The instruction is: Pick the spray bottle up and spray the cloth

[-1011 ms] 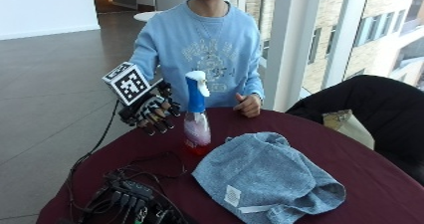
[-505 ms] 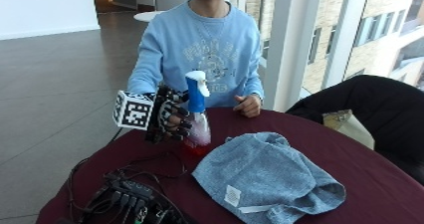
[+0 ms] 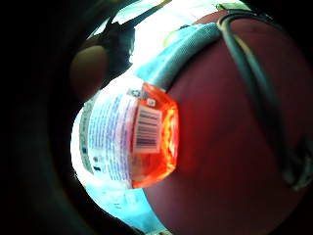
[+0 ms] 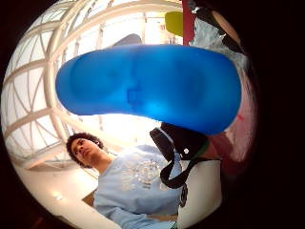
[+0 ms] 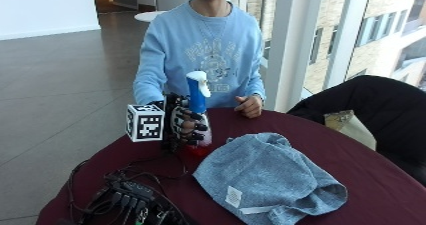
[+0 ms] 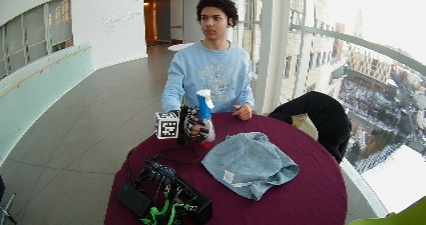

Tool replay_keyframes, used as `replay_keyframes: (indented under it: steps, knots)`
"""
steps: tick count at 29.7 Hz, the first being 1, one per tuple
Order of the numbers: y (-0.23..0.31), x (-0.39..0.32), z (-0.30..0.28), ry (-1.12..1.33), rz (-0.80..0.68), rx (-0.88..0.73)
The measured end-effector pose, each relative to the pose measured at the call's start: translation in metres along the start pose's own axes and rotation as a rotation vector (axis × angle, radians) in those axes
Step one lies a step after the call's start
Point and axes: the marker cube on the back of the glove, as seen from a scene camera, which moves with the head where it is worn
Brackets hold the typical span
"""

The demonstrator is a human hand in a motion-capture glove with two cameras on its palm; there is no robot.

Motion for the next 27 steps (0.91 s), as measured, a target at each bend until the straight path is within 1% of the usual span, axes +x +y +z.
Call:
replay_keyframes:
  steps: [4,14,21,27]
  knots:
    - [-0.002,-0.002,0.009,0.043,-0.039,0.023]
    - [-0.010,-0.009,0.025,0.122,-0.074,0.166]
    - [-0.033,-0.036,0.011,0.177,-0.031,0.102]
    - [-0.059,-0.057,-0.008,0.247,0.102,0.023]
